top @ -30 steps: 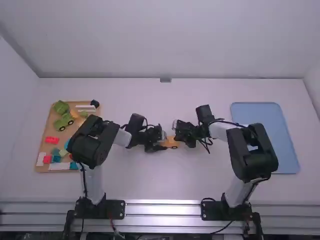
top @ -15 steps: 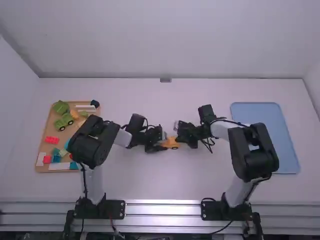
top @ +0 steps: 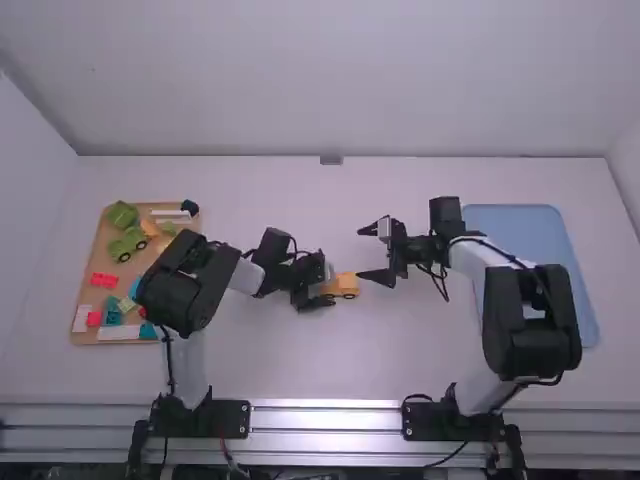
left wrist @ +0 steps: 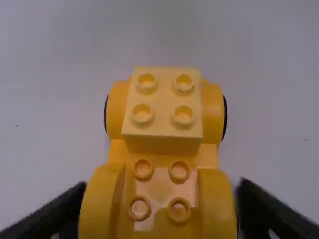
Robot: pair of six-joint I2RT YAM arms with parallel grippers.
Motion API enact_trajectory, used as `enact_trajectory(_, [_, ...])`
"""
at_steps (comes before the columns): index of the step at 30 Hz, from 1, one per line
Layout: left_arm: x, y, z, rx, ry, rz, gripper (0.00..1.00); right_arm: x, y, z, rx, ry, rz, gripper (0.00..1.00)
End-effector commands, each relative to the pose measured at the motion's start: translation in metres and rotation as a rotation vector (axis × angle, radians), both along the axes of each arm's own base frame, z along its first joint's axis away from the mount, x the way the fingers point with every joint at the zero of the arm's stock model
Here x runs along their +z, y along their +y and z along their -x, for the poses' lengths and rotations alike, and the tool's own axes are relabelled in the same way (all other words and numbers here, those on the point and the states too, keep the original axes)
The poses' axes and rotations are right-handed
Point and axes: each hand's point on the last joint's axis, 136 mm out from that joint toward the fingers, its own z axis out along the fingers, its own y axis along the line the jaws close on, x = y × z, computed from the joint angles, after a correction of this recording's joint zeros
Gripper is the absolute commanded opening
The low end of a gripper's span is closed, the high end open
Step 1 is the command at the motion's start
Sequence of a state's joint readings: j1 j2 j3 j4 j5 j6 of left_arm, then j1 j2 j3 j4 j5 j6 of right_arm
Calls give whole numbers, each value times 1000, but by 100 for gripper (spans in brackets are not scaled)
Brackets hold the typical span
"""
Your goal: Assemble lego blocks to make yellow taxi
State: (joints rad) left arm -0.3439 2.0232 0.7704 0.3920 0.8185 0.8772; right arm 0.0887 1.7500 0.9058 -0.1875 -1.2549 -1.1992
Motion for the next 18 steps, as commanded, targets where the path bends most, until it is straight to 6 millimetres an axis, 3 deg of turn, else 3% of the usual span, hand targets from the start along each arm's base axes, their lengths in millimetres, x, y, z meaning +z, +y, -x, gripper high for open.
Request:
enact_trajectory(1, [-48, 23, 15, 82, 116, -179, 99, 13, 9, 3, 32, -10, -36, 99])
enact_trajectory(6, [-39, 32, 11, 110, 168, -269, 99, 14, 15, 0, 32, -11, -29, 99])
enact_trajectory(9, [-20, 39, 8, 129, 206, -336, 99, 15, 15, -7, 10, -2, -27, 99])
enact_trajectory(18, [66, 58, -10, 230, 207, -374, 99, 32, 19, -23, -22, 0, -76, 98])
